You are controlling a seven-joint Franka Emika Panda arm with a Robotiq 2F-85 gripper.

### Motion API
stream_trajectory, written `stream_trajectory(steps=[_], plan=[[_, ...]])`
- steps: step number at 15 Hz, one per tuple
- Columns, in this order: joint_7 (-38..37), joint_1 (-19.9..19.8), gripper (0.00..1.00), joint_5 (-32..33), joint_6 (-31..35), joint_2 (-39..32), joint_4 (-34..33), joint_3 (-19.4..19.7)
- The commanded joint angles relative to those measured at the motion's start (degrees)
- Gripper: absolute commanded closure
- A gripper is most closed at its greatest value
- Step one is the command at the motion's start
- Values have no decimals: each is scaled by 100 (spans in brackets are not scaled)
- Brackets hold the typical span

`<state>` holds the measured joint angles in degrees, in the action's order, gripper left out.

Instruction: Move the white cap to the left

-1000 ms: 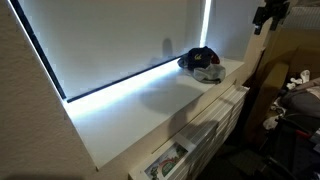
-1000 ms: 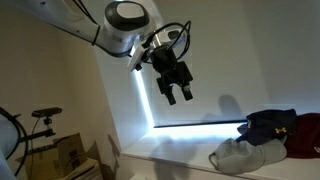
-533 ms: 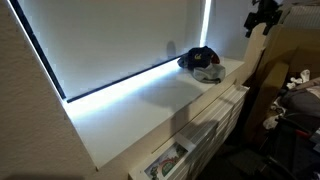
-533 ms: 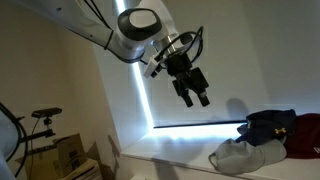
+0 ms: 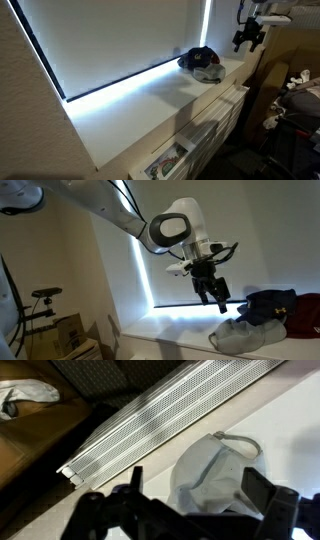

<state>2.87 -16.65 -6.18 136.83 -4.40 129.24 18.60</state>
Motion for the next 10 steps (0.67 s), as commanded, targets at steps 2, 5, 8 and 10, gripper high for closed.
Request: stream_trajectory(steps=[2, 5, 8, 10], plan=[[-217, -39, 0, 33, 108, 54, 38, -44], [-253, -72, 0, -385, 99, -612, -439, -98], [-290, -103, 0, -712, 332, -1014, -661, -174], [-427, -135, 0, -868, 536, -1355, -881, -214]])
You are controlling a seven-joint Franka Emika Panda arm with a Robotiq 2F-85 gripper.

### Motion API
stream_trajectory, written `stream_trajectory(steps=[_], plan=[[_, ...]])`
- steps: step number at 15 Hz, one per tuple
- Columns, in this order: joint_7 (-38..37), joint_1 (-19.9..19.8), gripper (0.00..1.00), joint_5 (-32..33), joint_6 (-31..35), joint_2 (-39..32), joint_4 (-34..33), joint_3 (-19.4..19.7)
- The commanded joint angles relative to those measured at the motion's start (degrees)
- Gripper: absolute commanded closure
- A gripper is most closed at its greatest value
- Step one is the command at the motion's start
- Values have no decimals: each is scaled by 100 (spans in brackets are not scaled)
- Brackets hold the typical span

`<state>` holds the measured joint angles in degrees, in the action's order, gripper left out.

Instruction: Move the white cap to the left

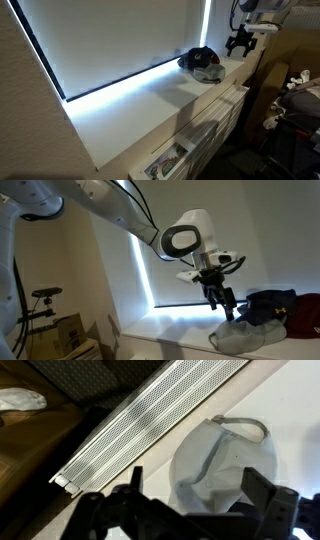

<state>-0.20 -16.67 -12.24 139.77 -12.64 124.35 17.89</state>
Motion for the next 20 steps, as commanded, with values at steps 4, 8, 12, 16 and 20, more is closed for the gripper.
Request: stream_trajectory(steps=[4, 8, 12, 16, 20], plan=[[-471, -132, 0, -167, 301, -965, -708, -154], [-510, -109, 0, -59, 264, -959, -671, -149], [-647, -133, 0, -160, 294, -1464, -1186, -220], [-407, -375, 0, -277, 566, -1789, -1068, -310], [-552, -373, 0, -85, 537, -1845, -967, -256]])
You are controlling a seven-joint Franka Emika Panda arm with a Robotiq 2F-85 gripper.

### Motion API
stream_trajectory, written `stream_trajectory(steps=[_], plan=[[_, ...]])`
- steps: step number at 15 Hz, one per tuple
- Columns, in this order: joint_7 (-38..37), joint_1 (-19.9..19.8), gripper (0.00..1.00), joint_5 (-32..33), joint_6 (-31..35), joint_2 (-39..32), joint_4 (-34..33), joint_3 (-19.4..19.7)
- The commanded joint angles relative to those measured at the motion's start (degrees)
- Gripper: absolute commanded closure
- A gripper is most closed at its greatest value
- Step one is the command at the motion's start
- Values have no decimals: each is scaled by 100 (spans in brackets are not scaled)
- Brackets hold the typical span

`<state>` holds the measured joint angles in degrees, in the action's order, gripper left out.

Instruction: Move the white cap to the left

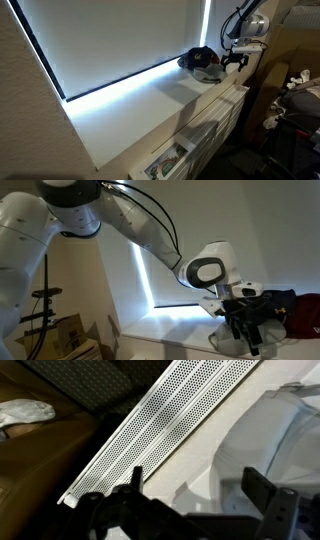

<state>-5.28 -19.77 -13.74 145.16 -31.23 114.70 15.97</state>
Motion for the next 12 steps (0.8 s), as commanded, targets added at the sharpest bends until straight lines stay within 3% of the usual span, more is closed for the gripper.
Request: stream_trajectory(steps=[1, 4, 7, 9, 11, 12], plan=[[-47, -66, 0, 68, -1, 1, -5, -65], [-59, -42, 0, 69, -1, 29, -25, -69], [-423, 37, 0, -200, 628, 45, -91, -156], [-839, 201, 0, -157, 684, -112, -450, -193], [-1344, 461, 0, 6, 293, -383, -1120, -189], [-1009, 286, 0, -15, 539, -61, -528, -192]])
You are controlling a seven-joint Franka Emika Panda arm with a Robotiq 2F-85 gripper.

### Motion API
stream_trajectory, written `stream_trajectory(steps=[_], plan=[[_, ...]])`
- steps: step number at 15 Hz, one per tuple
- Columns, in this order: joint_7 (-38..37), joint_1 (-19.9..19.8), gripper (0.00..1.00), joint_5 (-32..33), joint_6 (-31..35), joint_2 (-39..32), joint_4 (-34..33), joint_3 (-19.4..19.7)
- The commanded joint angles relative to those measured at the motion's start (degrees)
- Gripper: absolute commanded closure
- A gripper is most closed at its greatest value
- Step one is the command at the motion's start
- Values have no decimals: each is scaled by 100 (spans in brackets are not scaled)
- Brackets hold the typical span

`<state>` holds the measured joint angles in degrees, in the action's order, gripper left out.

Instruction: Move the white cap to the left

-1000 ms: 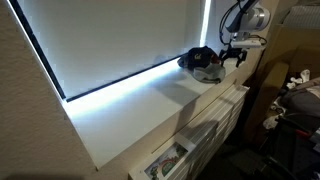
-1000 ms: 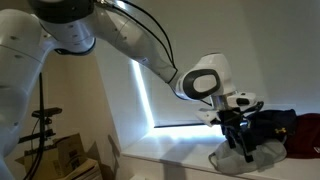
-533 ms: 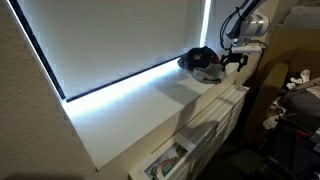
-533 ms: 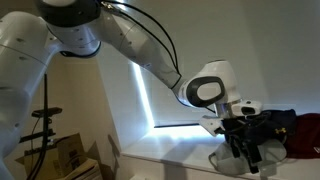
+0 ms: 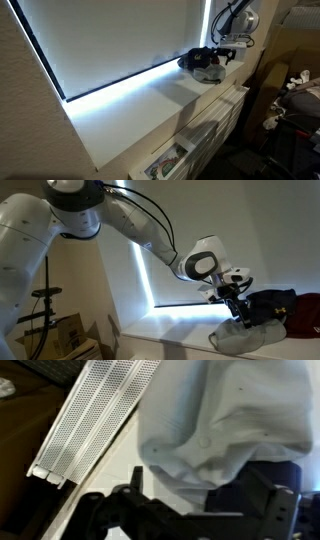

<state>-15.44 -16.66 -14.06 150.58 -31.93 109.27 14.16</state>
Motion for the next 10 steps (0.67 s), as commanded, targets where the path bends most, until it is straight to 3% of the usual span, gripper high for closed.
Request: stream_trajectory(steps=[1, 5, 8, 10], plan=[[-100, 65, 0, 24, -25, -33, -122, -20], [-84, 22, 0, 24, -22, -37, -65, 11], [-256, 99, 0, 192, -538, -55, -171, 111], [-171, 50, 0, 108, -342, -39, -103, 41]])
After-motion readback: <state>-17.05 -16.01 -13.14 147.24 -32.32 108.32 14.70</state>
